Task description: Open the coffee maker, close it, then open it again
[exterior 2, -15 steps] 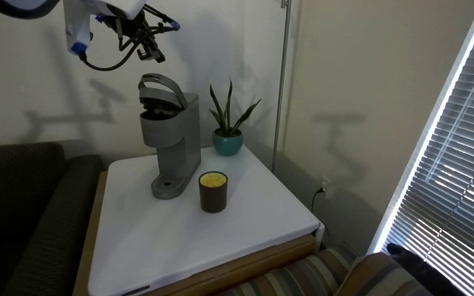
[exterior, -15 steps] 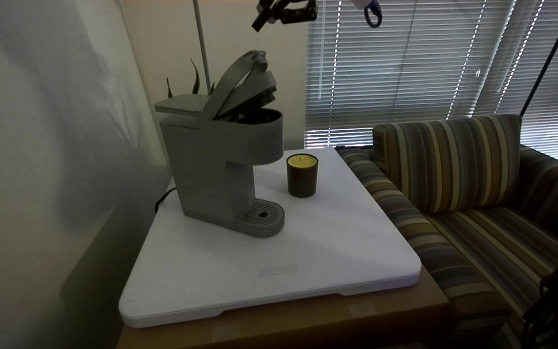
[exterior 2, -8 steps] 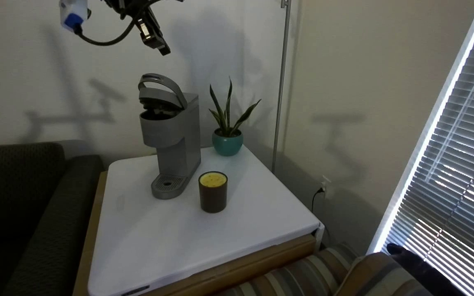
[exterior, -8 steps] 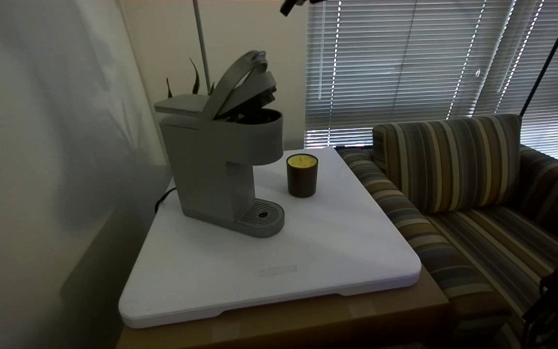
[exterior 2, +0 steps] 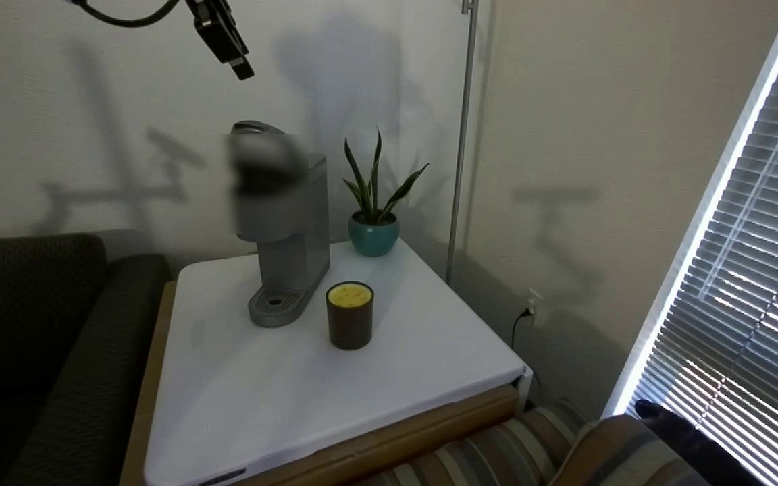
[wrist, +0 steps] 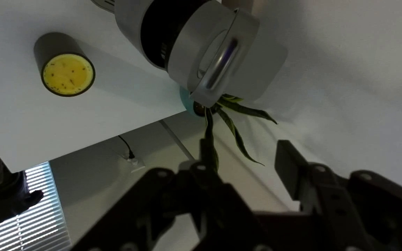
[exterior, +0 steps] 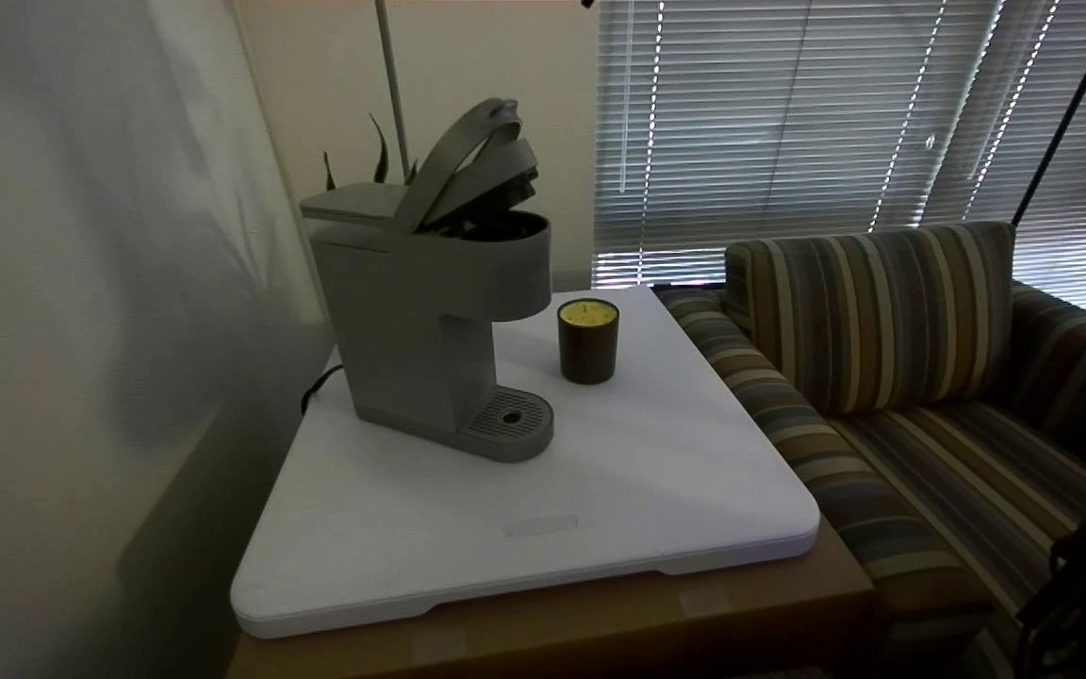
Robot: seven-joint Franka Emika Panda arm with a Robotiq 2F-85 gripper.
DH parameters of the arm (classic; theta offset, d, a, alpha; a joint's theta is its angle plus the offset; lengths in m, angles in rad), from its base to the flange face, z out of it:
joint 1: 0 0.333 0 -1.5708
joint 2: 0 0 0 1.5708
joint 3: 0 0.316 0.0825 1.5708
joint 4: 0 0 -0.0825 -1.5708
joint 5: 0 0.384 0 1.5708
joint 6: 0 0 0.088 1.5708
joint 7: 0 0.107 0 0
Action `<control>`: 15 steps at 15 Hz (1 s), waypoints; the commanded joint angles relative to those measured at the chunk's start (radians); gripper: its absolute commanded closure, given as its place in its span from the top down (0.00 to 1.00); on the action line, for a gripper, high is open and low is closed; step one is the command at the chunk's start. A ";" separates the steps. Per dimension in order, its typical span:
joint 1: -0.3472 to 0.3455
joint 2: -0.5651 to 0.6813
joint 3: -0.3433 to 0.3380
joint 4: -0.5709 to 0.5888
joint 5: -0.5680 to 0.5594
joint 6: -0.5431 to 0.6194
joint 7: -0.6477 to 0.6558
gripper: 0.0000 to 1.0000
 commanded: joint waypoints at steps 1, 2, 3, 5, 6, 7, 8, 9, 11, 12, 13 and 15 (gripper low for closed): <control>-0.054 0.003 0.051 0.000 0.007 0.000 -0.007 0.54; -0.056 0.004 0.050 0.000 0.007 0.000 -0.007 0.54; -0.057 0.004 0.050 0.000 0.007 0.000 -0.007 0.54; -0.057 0.004 0.050 0.000 0.007 0.000 -0.007 0.54; -0.057 0.004 0.051 0.000 0.007 0.000 -0.007 0.79; -0.059 0.005 0.055 -0.001 0.006 0.001 -0.012 0.80; -0.063 0.006 0.063 0.000 0.017 0.004 -0.026 0.87; -0.067 0.007 0.070 0.000 0.017 0.006 -0.030 0.92; -0.074 0.007 0.081 0.002 0.011 0.005 -0.029 1.00; -0.078 0.008 0.084 0.002 -0.001 0.002 -0.023 1.00; -0.081 0.009 0.087 0.003 -0.007 0.000 -0.021 1.00; -0.059 0.009 0.059 0.003 -0.058 -0.007 0.008 1.00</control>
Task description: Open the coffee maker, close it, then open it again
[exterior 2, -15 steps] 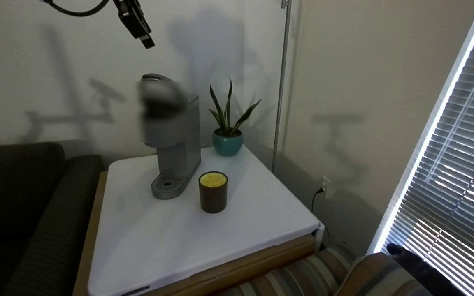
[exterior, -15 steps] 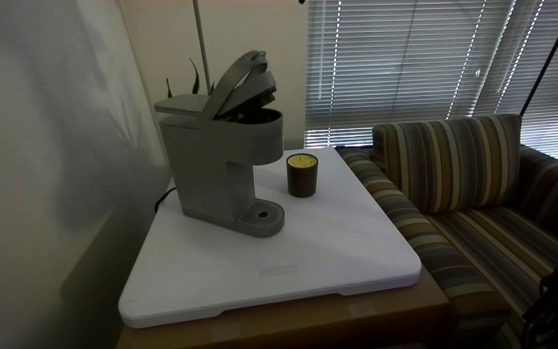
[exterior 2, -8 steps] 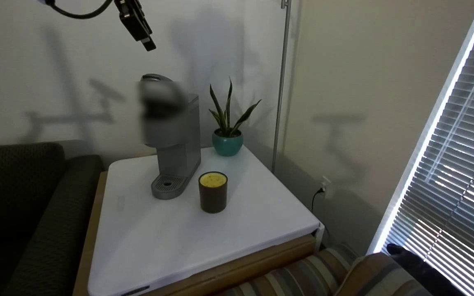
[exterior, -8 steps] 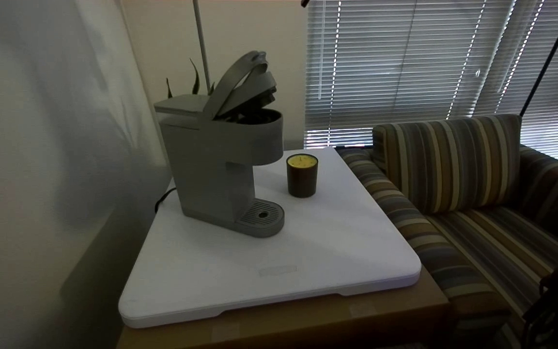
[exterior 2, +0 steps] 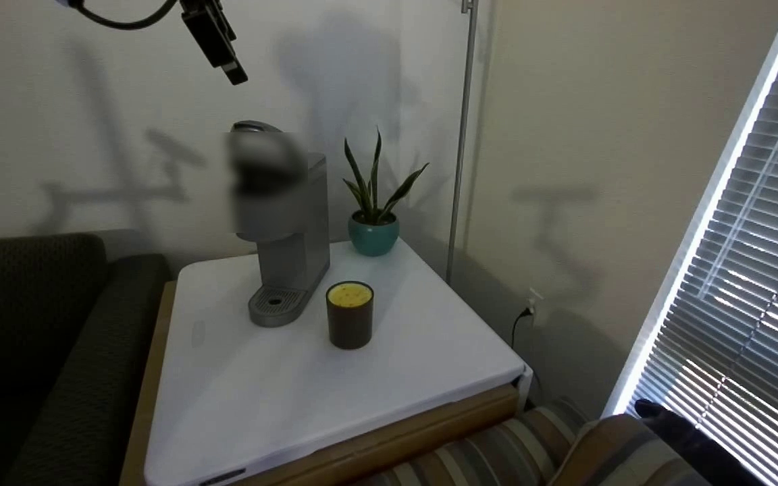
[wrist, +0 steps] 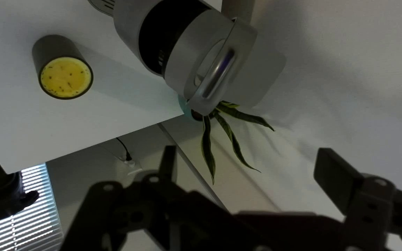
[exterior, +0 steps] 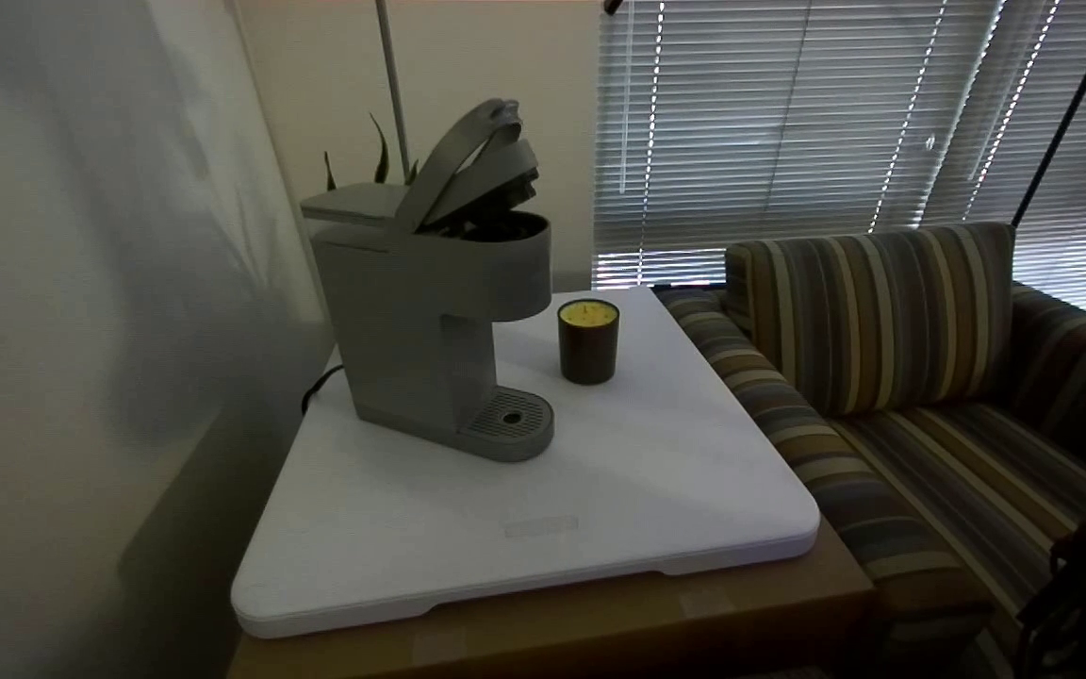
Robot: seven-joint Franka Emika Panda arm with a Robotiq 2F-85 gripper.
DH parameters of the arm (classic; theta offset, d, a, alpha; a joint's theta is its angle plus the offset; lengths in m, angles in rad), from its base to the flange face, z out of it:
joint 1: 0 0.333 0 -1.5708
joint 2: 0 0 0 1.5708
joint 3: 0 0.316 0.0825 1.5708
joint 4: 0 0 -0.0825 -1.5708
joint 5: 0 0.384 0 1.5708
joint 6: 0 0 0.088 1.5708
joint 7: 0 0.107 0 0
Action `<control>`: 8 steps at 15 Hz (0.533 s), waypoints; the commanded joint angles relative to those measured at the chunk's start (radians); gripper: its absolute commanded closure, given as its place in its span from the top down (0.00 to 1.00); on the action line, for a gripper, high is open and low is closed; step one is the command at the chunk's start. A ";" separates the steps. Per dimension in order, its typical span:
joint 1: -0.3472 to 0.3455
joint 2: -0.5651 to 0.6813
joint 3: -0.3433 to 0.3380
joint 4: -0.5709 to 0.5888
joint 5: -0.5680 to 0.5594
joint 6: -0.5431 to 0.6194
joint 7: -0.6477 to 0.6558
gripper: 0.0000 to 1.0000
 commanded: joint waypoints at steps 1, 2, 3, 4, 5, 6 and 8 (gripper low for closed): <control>-0.010 0.005 -0.008 0.002 -0.072 -0.009 0.019 1.00; -0.010 0.005 -0.011 0.002 -0.093 -0.010 0.024 1.00; -0.009 0.004 -0.014 0.001 -0.111 -0.011 0.025 1.00; -0.007 0.003 -0.015 0.000 -0.119 -0.005 0.015 1.00; -0.006 0.003 -0.016 -0.001 -0.126 -0.003 0.012 1.00; -0.033 0.001 0.019 0.000 -0.093 -0.001 0.006 1.00; -0.033 0.001 0.019 0.000 -0.101 -0.001 0.006 1.00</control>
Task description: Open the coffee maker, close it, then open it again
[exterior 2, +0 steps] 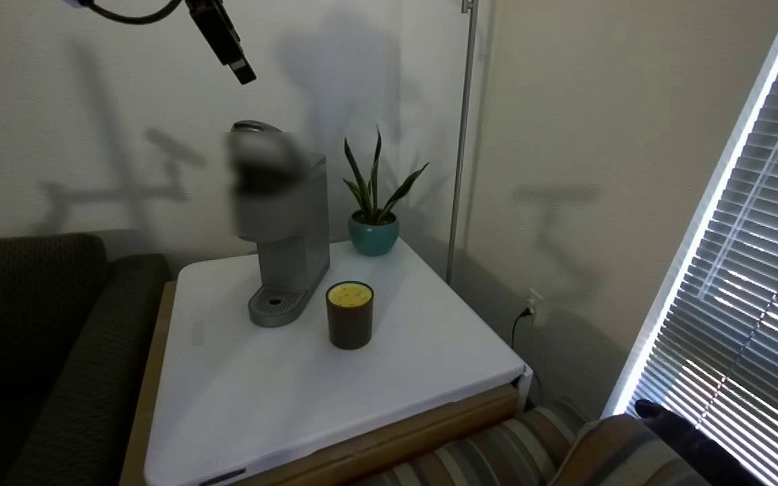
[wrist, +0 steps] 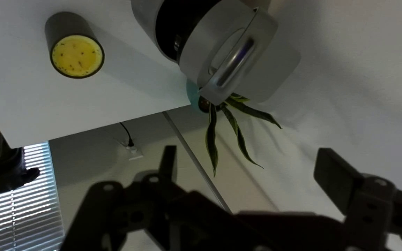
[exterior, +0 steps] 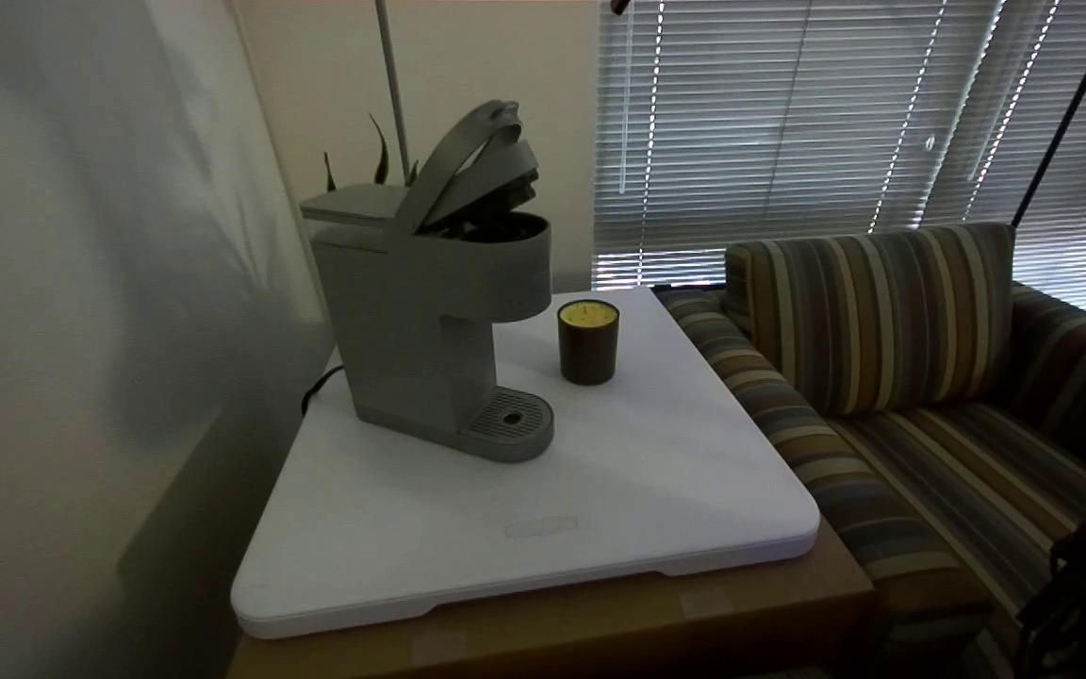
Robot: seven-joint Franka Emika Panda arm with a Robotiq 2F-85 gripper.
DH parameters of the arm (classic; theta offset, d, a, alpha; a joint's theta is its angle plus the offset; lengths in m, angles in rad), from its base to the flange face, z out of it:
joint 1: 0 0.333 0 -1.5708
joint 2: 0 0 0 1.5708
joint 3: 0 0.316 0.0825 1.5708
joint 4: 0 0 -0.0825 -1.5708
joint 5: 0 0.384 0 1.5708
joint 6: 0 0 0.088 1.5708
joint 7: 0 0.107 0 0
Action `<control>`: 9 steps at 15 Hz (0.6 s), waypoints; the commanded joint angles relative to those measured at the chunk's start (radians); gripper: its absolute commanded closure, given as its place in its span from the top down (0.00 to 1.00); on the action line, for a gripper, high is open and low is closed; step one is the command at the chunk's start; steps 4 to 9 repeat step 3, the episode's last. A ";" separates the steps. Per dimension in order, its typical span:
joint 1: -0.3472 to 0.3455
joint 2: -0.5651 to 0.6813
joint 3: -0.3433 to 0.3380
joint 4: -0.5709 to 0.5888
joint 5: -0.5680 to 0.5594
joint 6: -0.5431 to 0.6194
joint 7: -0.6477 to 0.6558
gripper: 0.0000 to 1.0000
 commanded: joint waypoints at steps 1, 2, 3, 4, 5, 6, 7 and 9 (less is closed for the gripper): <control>-0.033 0.000 0.032 0.000 0.006 0.000 -0.007 1.00; -0.033 0.000 0.032 0.000 0.006 0.000 -0.007 1.00; -0.033 0.000 0.032 0.000 0.006 0.000 -0.007 1.00; -0.033 0.000 0.032 0.000 0.006 0.000 -0.007 1.00; -0.033 0.000 0.032 0.000 0.006 0.000 -0.007 1.00; -0.033 0.000 0.032 0.000 0.006 0.000 -0.007 1.00; -0.033 0.000 0.032 0.000 0.006 0.000 -0.007 1.00; -0.033 0.000 0.032 0.000 0.006 0.000 -0.007 1.00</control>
